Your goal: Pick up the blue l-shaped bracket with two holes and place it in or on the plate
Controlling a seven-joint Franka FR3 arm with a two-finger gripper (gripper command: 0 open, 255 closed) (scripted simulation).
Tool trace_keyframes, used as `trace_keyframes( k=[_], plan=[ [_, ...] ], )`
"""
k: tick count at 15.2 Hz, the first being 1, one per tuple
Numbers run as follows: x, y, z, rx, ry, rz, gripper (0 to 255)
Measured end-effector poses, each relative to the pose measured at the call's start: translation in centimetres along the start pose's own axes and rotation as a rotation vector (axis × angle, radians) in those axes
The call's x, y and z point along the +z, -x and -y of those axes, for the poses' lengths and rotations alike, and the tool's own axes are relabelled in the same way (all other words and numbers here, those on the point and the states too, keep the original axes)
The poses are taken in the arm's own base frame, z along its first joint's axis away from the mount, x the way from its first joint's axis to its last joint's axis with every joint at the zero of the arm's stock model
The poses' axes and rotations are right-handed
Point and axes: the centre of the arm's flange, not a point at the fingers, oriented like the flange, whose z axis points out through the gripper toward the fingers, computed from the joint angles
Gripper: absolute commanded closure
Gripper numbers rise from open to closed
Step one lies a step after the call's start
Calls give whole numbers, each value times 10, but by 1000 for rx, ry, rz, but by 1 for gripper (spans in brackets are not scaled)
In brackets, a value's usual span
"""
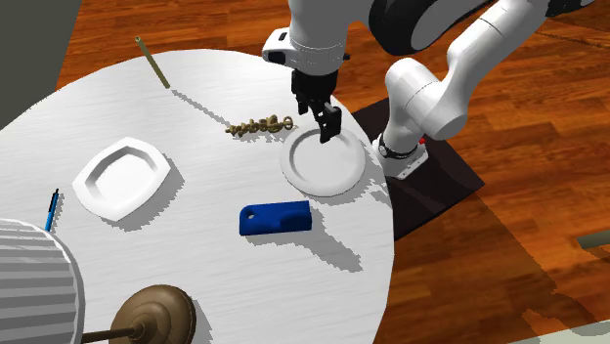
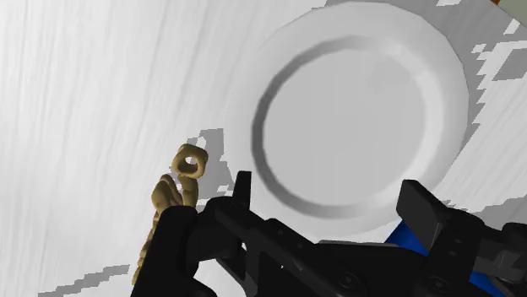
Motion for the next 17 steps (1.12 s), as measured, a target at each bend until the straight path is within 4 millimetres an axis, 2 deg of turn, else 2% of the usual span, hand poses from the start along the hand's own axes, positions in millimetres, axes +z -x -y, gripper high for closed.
trace_keyframes(
  k=[1,4,9,12,17],
  plan=[
    [0,0,0,0,0,0,0],
    [4,-18,21,79,12,4,0],
    [19,-64,68,271,38,13,0],
    [25,-104,94,390,53,18,0],
    [41,-155,125,581,78,27,0]
  ],
)
